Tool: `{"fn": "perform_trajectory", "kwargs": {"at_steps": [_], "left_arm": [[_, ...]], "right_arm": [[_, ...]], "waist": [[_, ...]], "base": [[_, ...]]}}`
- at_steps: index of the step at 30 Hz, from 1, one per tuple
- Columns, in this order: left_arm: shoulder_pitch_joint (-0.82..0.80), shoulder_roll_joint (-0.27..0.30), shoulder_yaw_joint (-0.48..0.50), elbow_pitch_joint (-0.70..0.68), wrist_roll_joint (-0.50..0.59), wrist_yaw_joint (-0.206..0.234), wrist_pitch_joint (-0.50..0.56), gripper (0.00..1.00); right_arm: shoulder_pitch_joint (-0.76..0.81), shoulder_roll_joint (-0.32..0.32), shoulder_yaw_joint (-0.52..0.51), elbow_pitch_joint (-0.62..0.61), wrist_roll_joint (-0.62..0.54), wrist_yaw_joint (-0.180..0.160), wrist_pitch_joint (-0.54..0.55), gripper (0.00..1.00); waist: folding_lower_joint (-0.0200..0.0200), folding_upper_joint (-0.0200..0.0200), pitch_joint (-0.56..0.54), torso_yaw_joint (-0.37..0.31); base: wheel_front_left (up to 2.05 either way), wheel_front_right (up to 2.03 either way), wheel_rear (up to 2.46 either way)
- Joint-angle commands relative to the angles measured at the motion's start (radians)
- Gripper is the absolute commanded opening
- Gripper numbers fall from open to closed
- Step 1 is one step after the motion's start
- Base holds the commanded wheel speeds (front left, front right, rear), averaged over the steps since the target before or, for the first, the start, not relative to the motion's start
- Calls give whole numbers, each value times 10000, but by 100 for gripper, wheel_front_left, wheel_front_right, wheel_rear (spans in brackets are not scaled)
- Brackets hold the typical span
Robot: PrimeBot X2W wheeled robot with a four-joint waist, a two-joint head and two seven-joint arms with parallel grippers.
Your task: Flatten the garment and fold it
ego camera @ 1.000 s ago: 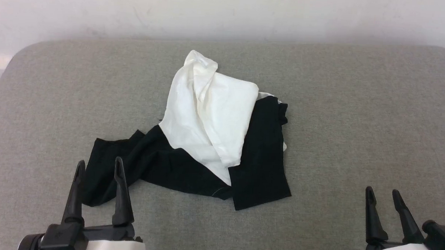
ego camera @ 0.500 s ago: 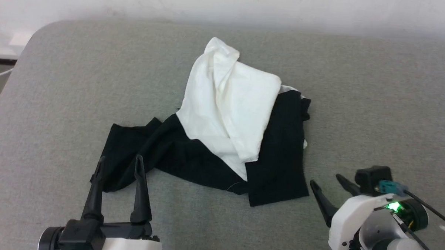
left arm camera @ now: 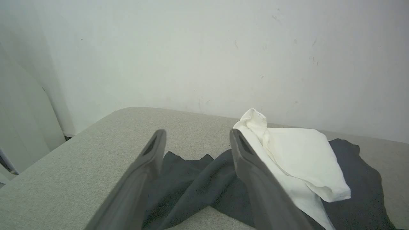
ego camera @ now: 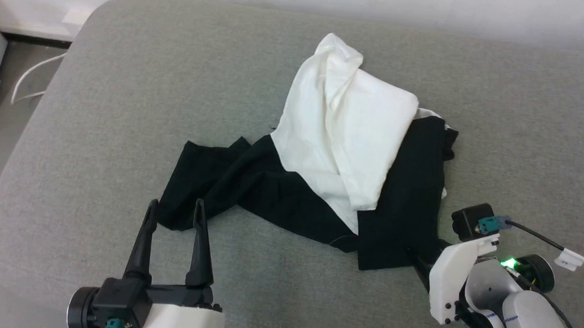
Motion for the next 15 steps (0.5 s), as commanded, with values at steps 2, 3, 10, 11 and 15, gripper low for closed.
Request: {"fn": "perform_trajectory", "kwargs": {"at_steps": [2,3,10,11,15], "left_arm": [[-209,-65,11,66,23,-84,-47,100],[-242,-73,8,87,20,-98,-47,100],[-239,-101,118,237,-52,-82,-47,100],[-211,-102,142,260,-60,-93,-47,100],[-85,-106,230,297,-63,-110,-47,100]], "right_arm": [[-285,90,59,239,2,-7,-47,0],[-337,97,72,306,-16,-7,-93,0],[-614,-11,222,353,201,-7,-81,0],[-668,-77,234,271,248,-7,-28,0],[-840,-287,149,-329,606,-7,391,0]], "waist": [[-1,0,218,266],[-1,0,250,293],[-1,0,64,94],[-1,0,-34,15],[-1,0,-487,-327]], "base": [[0,0,0],[0,0,0],[0,0,0],[0,0,0],[0,0,0]]}}
